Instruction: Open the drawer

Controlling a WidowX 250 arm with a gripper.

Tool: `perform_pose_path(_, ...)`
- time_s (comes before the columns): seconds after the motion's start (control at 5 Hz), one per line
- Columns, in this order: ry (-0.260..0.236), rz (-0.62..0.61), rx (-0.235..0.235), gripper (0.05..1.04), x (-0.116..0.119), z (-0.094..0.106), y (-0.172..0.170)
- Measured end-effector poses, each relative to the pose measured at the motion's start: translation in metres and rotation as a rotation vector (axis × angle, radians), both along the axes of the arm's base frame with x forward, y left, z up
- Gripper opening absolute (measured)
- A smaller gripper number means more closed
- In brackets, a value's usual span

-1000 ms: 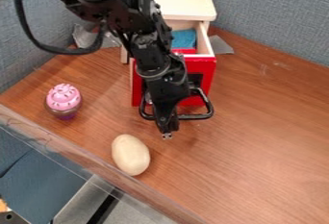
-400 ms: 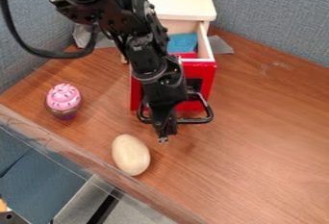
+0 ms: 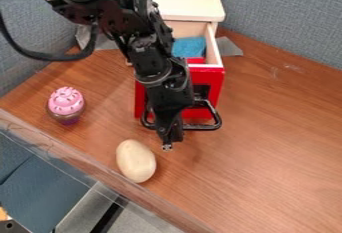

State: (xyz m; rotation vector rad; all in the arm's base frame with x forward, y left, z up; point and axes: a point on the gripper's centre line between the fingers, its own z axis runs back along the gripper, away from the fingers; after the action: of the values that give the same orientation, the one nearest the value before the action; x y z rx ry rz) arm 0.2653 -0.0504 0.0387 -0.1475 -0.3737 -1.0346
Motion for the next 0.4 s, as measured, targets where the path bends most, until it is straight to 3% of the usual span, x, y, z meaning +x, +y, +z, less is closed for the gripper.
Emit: perform_pose_path(0.4, 0.016, -0.012, -0.009, 0.152, -0.0059, 0.0005, -0.0014)
